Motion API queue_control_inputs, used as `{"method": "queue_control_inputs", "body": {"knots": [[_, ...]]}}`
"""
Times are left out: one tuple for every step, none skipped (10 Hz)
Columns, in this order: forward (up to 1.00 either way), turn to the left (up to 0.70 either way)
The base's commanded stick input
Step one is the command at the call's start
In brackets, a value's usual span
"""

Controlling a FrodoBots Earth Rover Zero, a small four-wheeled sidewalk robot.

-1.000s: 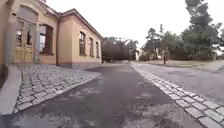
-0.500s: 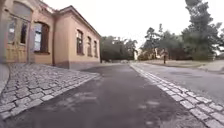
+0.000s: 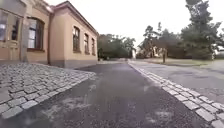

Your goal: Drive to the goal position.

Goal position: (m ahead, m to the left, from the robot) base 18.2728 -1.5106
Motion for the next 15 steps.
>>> {"method": "queue_control_inputs", "body": {"knots": [[0.70,0.00],[0.70,0.00],[0.70,0.00],[0.70,0.00],[0.70,0.00],[0.70,0.00],[0.70,0.00],[0.70,0.00],[0.70,0.00],[0.70,0.00],[0.70,0.00],[0.70,0.00],[0.70,0.00],[0.70,0.00],[0.70,0.00]]}}
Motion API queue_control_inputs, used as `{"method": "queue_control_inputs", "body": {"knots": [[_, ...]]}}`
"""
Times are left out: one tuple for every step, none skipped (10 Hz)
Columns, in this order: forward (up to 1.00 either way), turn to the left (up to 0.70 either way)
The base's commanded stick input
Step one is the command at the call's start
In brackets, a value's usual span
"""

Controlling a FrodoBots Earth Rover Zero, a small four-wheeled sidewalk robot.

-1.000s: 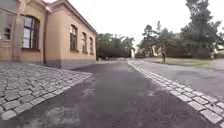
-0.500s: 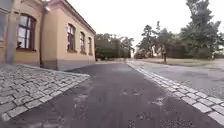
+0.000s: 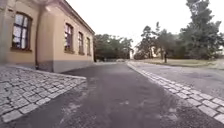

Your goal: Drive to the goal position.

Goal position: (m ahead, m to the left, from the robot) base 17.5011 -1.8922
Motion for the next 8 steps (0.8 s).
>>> {"method": "queue_control_inputs", "body": {"knots": [[0.70,0.00],[0.70,-0.01],[0.70,-0.07],[0.70,0.00],[0.70,0.00],[0.70,0.00],[0.70,0.00],[0.70,0.00]]}}
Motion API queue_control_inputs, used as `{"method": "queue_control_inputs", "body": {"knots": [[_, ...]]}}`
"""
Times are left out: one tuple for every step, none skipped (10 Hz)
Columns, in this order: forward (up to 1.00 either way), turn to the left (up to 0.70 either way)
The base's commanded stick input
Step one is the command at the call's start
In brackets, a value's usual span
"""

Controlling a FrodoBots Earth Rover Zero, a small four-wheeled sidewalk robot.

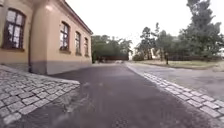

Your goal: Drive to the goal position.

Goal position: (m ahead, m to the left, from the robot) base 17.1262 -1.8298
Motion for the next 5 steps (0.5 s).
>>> {"method": "queue_control_inputs", "body": {"knots": [[0.70,0.00],[0.70,0.00],[0.70,0.00],[0.70,0.00],[0.70,0.00]]}}
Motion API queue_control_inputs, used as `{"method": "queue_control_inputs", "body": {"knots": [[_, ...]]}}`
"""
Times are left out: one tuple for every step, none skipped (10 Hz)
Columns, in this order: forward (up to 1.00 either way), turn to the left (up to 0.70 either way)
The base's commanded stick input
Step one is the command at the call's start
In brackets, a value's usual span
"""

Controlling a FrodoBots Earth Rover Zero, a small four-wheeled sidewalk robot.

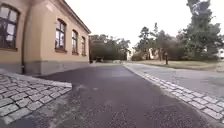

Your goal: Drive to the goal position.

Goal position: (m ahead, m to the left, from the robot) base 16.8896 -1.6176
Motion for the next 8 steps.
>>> {"method": "queue_control_inputs", "body": {"knots": [[0.70,0.00],[0.70,0.00],[0.70,0.00],[0.70,0.00],[0.70,0.00],[0.70,0.00],[0.70,0.00],[0.70,0.00]]}}
